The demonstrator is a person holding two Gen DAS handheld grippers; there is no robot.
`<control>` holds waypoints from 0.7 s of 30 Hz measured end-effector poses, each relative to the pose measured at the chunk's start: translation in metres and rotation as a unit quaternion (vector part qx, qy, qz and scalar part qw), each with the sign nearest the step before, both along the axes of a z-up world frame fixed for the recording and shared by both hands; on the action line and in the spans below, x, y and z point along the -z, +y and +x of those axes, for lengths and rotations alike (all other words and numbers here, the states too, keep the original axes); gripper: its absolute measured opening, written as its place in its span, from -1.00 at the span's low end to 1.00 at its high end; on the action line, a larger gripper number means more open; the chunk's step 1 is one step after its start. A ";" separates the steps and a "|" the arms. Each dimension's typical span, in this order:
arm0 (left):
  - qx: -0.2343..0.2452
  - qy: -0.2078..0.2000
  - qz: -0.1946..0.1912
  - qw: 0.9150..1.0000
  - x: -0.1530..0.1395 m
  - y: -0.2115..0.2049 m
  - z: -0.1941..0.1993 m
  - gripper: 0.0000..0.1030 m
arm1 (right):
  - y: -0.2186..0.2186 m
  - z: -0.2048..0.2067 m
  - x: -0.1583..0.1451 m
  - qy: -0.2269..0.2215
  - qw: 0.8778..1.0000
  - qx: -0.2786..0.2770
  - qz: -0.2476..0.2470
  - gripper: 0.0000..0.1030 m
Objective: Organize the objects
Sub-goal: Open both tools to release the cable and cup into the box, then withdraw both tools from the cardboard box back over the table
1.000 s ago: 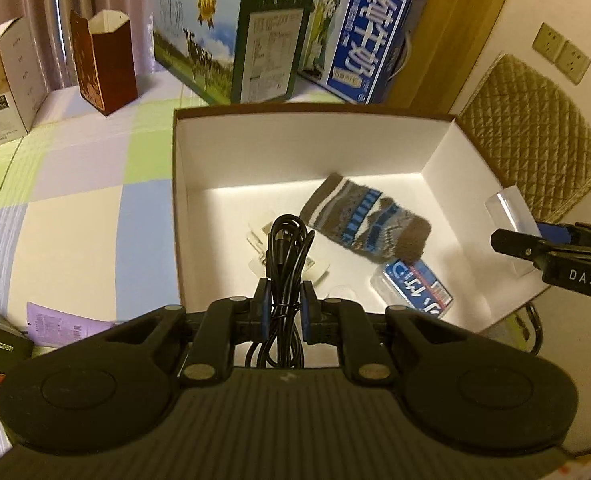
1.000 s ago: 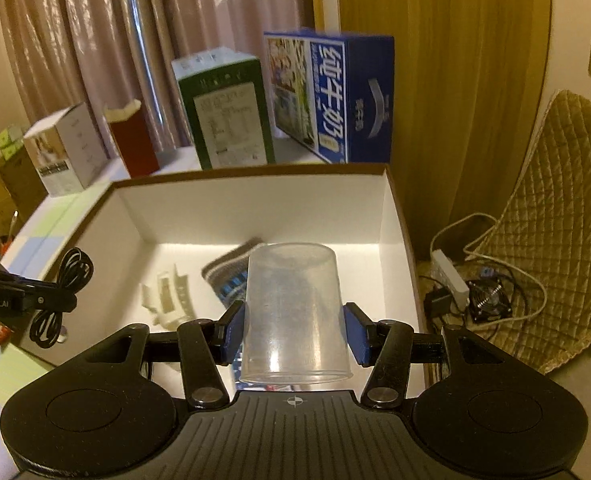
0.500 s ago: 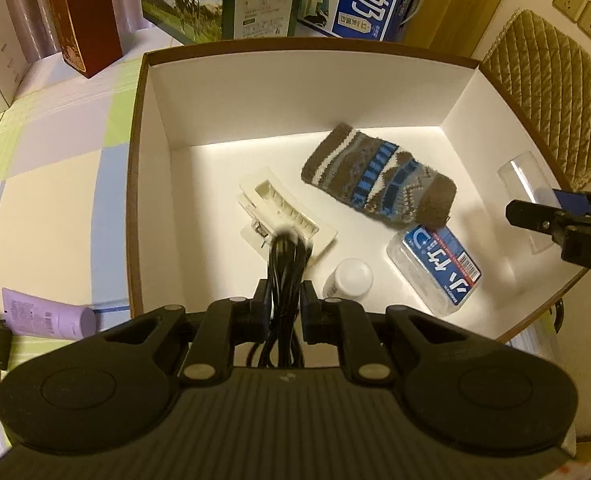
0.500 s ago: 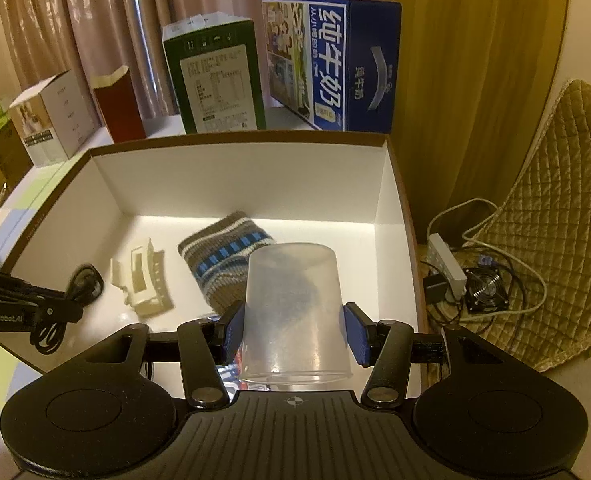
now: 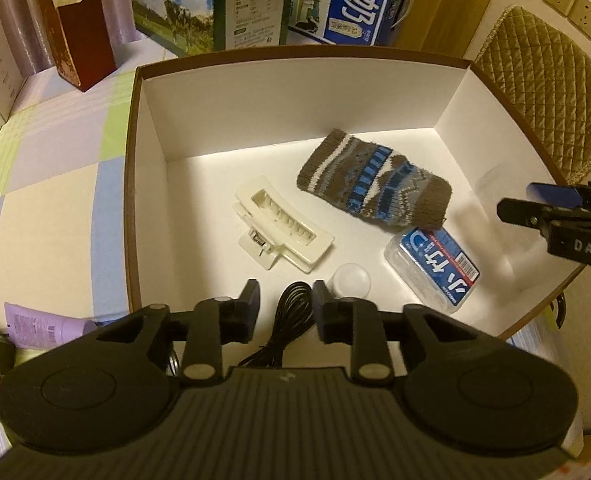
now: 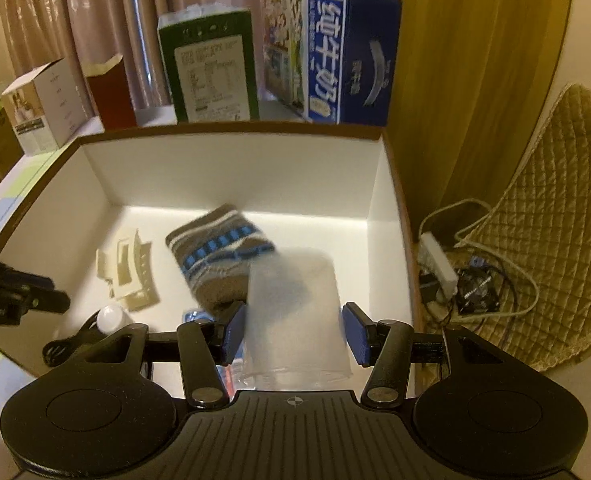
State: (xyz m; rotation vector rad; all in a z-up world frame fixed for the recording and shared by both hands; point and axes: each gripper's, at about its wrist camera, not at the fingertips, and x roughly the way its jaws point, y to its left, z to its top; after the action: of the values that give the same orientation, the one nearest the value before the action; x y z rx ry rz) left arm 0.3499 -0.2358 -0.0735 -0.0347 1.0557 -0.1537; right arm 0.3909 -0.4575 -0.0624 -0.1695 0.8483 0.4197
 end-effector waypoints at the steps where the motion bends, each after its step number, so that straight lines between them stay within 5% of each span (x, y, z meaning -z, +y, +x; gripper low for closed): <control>1: 0.002 -0.002 -0.001 1.000 -0.001 -0.001 -0.001 -0.40 | 0.000 0.000 -0.001 -0.002 1.000 0.001 0.002 -0.01; 13: 0.007 -0.049 -0.007 0.999 -0.028 0.003 -0.017 0.46 | -0.004 -0.020 -0.013 0.007 0.999 -0.002 0.041 0.60; 21: -0.002 -0.073 -0.009 0.997 -0.052 0.015 -0.045 0.68 | -0.007 -0.050 -0.033 0.000 0.996 0.003 0.086 0.87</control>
State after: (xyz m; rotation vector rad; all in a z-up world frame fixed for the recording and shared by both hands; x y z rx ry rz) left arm 0.3049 -0.2206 -0.0213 -0.0409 0.9091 -0.1604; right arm 0.3405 -0.4642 -0.0299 -0.0073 0.8090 0.4846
